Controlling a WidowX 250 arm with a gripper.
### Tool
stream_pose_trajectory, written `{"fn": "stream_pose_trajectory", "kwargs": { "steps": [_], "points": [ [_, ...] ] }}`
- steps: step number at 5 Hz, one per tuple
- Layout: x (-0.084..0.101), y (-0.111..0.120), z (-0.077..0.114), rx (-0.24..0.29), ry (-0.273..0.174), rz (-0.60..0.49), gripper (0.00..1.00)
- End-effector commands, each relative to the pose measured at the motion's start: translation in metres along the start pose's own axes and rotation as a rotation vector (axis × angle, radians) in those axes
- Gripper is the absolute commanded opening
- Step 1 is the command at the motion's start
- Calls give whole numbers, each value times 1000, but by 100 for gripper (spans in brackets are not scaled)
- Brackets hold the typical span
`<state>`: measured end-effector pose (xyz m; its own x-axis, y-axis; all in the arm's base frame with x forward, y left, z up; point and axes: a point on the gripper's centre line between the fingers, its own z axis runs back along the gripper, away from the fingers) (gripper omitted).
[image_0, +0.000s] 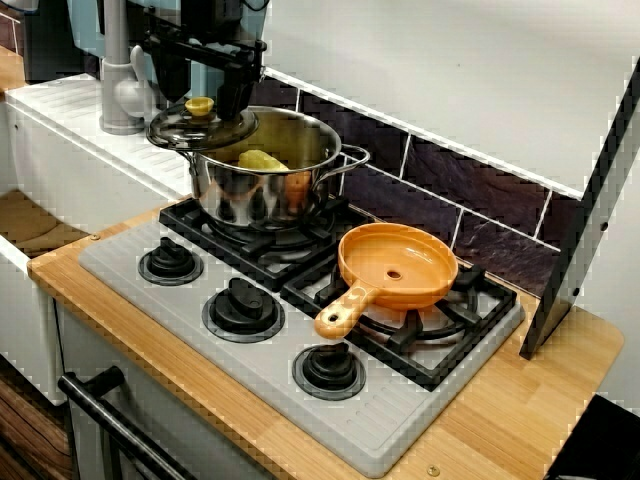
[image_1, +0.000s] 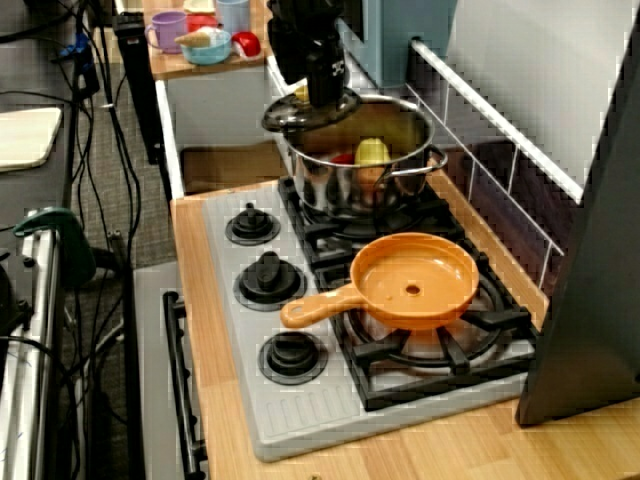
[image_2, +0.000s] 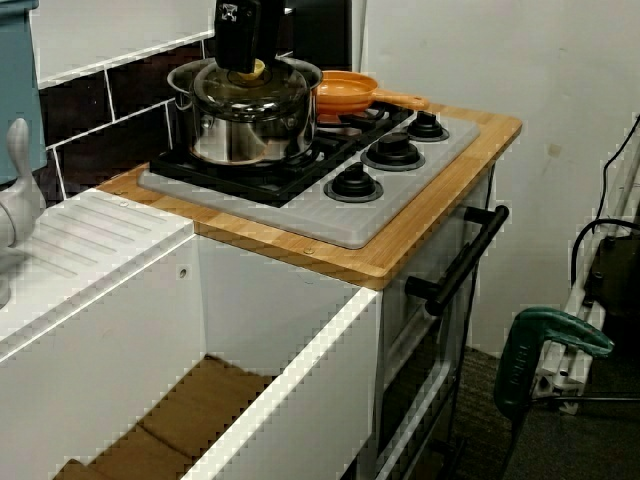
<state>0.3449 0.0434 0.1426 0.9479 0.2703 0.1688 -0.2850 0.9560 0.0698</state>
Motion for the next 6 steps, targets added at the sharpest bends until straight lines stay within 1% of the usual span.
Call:
{"fn": "stream_pose_trajectory", "kwargs": {
  "steps": [1, 2, 3, 4, 6],
  "points": [
    [3, -1, 22, -15, -55, 23, 100],
    [3, -1, 23, -17, -54, 24, 100],
    [2, -1, 22, -21, -47, 24, 0],
    [1, -2, 22, -27, -44, 17, 0],
    [-1, -4, 19, -23, -43, 11, 0]
  ]
}}
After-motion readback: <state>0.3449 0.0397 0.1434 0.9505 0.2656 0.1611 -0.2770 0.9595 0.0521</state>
